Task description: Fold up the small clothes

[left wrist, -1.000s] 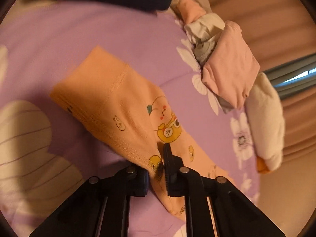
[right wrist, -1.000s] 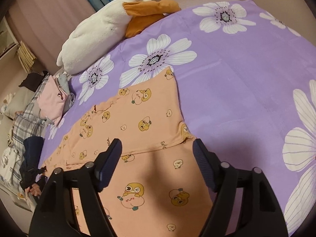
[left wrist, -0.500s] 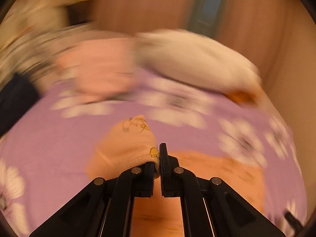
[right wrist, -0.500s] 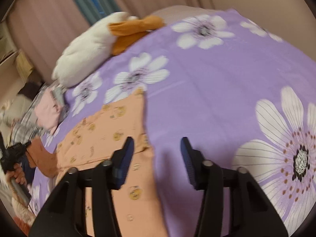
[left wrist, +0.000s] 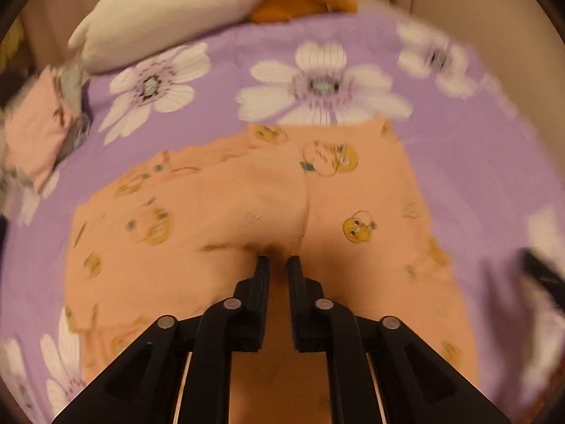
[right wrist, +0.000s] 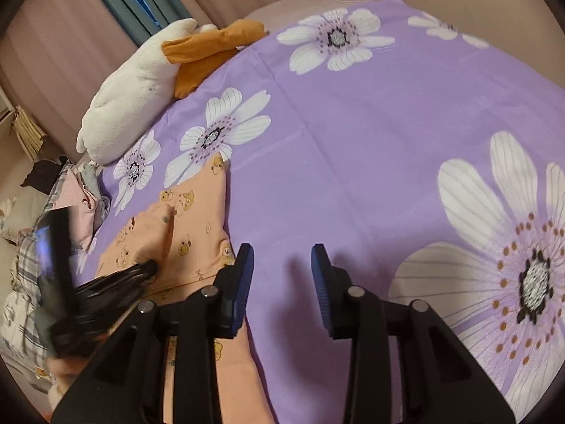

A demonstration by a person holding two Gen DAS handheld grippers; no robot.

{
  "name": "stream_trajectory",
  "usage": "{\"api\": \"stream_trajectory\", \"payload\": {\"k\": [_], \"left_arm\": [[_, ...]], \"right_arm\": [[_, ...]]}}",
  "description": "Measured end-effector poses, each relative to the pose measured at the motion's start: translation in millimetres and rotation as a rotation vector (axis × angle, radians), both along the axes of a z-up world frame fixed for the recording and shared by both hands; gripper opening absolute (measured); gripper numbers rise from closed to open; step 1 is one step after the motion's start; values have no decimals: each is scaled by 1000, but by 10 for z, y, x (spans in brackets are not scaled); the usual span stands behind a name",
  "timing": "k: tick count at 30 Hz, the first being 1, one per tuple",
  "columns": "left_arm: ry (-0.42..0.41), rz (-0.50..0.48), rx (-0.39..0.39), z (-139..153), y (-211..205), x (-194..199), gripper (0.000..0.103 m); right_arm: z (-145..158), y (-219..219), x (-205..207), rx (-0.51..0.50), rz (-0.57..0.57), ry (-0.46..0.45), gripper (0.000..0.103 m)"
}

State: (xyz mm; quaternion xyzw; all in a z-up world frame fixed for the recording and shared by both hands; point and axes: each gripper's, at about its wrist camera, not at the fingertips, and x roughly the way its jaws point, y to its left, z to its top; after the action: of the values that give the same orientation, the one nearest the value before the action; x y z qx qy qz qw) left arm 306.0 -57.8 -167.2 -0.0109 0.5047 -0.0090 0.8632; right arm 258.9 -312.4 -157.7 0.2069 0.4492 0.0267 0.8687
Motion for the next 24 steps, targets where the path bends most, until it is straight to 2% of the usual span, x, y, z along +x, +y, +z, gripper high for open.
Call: {"api": "stream_trajectory", "payload": {"k": [1,3,4,5,6,7,8,9,10,11,13,14,16,20,22,24], "left_arm": [[-19,32,-43,132,180,-123,24],[-81,128,-78,335,524,-410,65],[-145,195,-102,402,773,-603,71],[-196,250,-120,422,983,-779,72],[-226,301,-125,403,1191,-933,72],[-209,358,-113,326,1411,-1030,72],[-164,406,-94,209,1598,-1068,66],[-107,437,-80,62,1734,-1060,53],[-53,443,-80,-86,1809,-1059,48],[-21,423,-112,-236,1875,-1036,44],[20,362,-214,-488,1913,-906,42],[44,361,-207,-560,1901,-828,40],[-7,344,-143,-532,1790,-695,40],[-24,332,-138,-595,1744,-551,30],[-27,337,-144,-586,1759,-614,26],[-21,363,-217,-587,1918,-684,20]], "right_arm": [[-10,-2,2,15,0,5,38],[-25,19,5,34,6,11,43],[-29,31,6,36,7,14,44],[-35,39,1,36,5,17,46],[-44,41,-9,42,3,20,48],[-53,41,-8,49,2,24,48],[-63,44,-2,54,3,30,48],[-73,52,6,53,2,36,48],[-80,63,15,49,1,40,49],[-85,73,18,46,1,42,49],[-103,107,39,30,10,54,49],[-110,126,44,19,14,58,49],[-121,153,39,-6,15,52,49],[-76,282,26,-70,53,13,49],[16,476,4,-159,133,-40,49],[142,841,-31,-277,281,-123,49]]}}
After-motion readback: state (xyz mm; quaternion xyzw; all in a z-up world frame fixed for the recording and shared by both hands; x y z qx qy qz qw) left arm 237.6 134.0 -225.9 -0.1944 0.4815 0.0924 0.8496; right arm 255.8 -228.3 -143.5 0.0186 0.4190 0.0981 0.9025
